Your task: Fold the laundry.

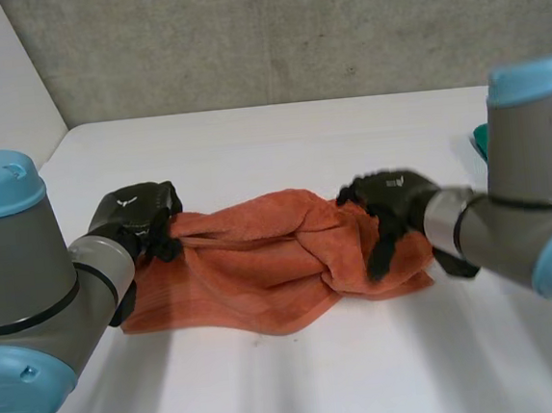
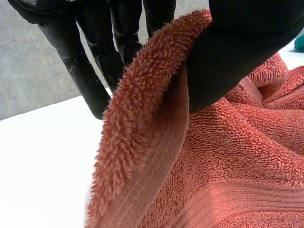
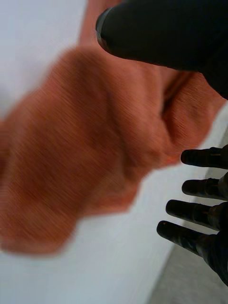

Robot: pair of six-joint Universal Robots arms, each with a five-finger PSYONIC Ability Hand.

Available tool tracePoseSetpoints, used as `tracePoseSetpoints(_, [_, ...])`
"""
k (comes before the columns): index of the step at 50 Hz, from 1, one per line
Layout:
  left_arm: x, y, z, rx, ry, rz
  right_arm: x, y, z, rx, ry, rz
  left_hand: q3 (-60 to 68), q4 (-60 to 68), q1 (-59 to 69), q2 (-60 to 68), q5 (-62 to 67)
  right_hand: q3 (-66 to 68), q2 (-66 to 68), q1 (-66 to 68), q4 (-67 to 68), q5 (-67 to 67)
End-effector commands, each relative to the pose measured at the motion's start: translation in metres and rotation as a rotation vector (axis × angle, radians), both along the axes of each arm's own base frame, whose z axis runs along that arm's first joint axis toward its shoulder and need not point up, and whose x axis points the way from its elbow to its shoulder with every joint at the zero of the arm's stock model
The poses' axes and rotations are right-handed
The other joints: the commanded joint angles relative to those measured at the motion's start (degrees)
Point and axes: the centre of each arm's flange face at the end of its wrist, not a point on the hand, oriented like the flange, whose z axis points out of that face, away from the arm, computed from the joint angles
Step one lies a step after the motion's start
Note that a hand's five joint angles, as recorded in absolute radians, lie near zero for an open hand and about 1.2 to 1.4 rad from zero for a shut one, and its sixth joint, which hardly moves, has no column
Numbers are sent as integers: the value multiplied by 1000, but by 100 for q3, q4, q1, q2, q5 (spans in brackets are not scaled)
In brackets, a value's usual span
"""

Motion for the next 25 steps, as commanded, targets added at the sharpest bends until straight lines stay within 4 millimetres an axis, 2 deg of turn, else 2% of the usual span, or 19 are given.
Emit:
tracePoseSetpoints(1, [-1,1,0,0,1,-3,0,2,-39,12,-87,-27,1186,1137,1422,1142,1322,-245,-267,-173,-351,-393])
tracePoseSetpoints(4, [-1,0,0,-3,3,-3,3,2,-53,61,-102,-32,1186,1137,1422,1142,1322,-245,-267,-173,-351,-393])
tracePoseSetpoints(6, [-1,0,0,-4,3,-3,5,-3,-66,90,-106,-52,1186,1137,1422,1142,1322,700,678,772,594,552])
tracePoseSetpoints(7, [-1,0,0,-4,3,-1,5,-5,-68,91,-110,-56,1186,1137,1422,1142,1322,1455,1433,1526,1348,1307])
tracePoseSetpoints(8, [0,0,-1,-3,3,-1,7,-9,-71,82,-119,-66,1186,1137,1422,1142,1322,4043,4022,4115,3937,3896])
tracePoseSetpoints(10, [0,1,-1,-2,2,-1,6,-13,-68,61,-124,-77,1186,1137,1422,1142,1322,6597,6575,6669,6491,6449])
tracePoseSetpoints(13, [0,3,1,-4,1,-3,2,-21,-59,4,-126,-115,1186,1137,1422,1142,1322,6755,6733,6827,6649,6607])
tracePoseSetpoints(14, [0,4,2,-6,2,-5,1,-22,-53,-19,-128,-113,1186,1137,1422,1142,1322,6755,6733,6827,6649,6607])
tracePoseSetpoints(15, [0,5,3,-9,3,-5,1,-22,-33,-73,-146,-106,1186,1137,1422,1142,1322,6755,6733,6827,6649,6607])
tracePoseSetpoints(18, [3,9,21,-55,20,-5,0,-18,6,-167,-174,-77,1186,1137,1422,1142,1322,6755,6733,6827,6649,6607])
tracePoseSetpoints(19, [4,9,25,-69,22,-3,-3,-15,31,-226,-185,-49,1186,1137,1422,1142,1322,6755,6733,6827,6649,6607])
tracePoseSetpoints(22, [10,14,46,-136,-1,-7,-13,-15,62,-288,-176,-21,1186,1137,1422,1142,1322,6755,6733,6827,6649,6607])
tracePoseSetpoints(23, [12,16,51,-156,-10,-7,-21,-17,78,-305,-161,-6,1186,1137,1422,1142,1322,6755,6733,6827,6649,6607])
tracePoseSetpoints(25, [18,23,68,-227,-36,-10,-28,-20,90,-301,-141,11,1186,1137,1422,1142,1322,6755,6733,6827,6649,6607])
